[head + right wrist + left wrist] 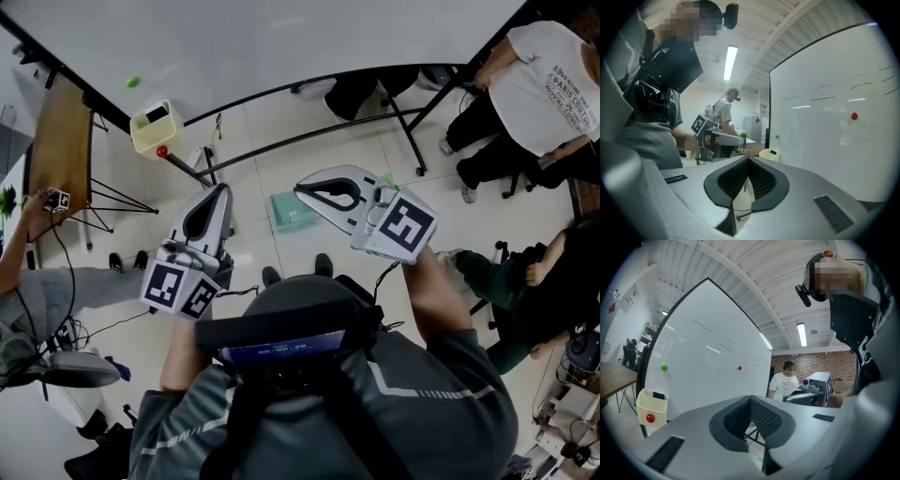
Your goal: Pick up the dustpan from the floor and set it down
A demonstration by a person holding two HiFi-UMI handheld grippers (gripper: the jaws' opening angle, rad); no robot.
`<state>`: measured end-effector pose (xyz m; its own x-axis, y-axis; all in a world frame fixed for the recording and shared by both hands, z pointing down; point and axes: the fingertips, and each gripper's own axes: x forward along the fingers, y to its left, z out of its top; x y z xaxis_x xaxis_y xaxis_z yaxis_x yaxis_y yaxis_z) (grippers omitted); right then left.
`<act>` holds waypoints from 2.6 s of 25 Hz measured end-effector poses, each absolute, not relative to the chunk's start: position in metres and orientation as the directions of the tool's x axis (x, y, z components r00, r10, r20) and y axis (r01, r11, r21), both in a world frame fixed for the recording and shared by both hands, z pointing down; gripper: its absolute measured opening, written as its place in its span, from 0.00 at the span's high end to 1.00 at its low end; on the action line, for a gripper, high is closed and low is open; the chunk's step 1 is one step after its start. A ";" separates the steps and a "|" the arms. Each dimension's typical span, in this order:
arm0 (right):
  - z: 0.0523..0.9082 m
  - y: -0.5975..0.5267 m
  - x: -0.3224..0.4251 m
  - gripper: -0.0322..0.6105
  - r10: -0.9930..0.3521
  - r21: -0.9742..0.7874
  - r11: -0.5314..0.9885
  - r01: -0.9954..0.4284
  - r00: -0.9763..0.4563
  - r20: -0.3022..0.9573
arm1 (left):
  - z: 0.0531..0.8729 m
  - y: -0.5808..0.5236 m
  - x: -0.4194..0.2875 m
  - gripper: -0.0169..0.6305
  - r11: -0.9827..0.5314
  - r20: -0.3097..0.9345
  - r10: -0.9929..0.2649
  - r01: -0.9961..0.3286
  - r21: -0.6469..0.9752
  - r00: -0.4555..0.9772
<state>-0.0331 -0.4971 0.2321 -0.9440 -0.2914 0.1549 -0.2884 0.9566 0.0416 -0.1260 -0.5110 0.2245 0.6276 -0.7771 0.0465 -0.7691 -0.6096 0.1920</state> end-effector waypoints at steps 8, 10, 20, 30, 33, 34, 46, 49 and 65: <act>0.226 -0.499 -0.027 0.93 -0.353 0.035 0.935 -0.352 -0.924 0.145 | 0.223 -0.507 -0.122 0.94 -0.617 0.041 -0.773 -0.766 0.182 0.633; 0.225 -0.501 -0.026 0.93 -0.367 0.030 0.930 -0.366 -0.920 0.137 | 0.223 -0.508 -0.123 0.94 -0.617 0.037 -0.775 -0.767 0.179 0.631; 0.214 -0.497 -0.007 0.93 -0.388 0.020 0.921 -0.388 -0.914 0.117 | 0.221 -0.499 -0.116 0.94 -0.576 0.059 -0.804 -0.799 0.170 0.592; 0.240 -0.499 0.018 0.93 -0.306 -0.017 0.950 -0.311 -0.943 0.130 | 0.248 -0.463 -0.122 0.94 -0.387 0.115 -0.907 -0.909 0.156 0.406; 0.234 -0.473 0.016 0.93 -0.308 -0.003 0.951 -0.310 -0.945 0.115 | 0.247 -0.427 -0.130 0.94 -0.361 0.134 -0.914 -0.919 0.158 0.382; 0.230 -0.462 0.015 0.93 -0.310 0.000 0.950 -0.312 -0.944 0.108 | 0.244 -0.415 -0.132 0.94 -0.359 0.134 -0.915 -0.921 0.155 0.379; 0.238 -0.240 -0.056 0.93 -0.438 0.041 0.899 -0.436 -0.890 0.125 | 0.268 -0.191 -0.218 0.94 -0.438 0.096 -0.882 -0.877 0.196 0.462; 0.230 -0.179 -0.069 0.93 -0.479 0.052 0.878 -0.476 -0.868 0.131 | 0.263 -0.140 -0.233 0.94 -0.482 0.076 -0.860 -0.853 0.200 0.504; 0.209 0.069 -0.012 0.93 -0.525 0.118 0.848 -0.517 -0.850 0.048 | 0.243 0.073 -0.166 0.94 -0.569 -0.030 -0.819 -0.807 0.160 0.572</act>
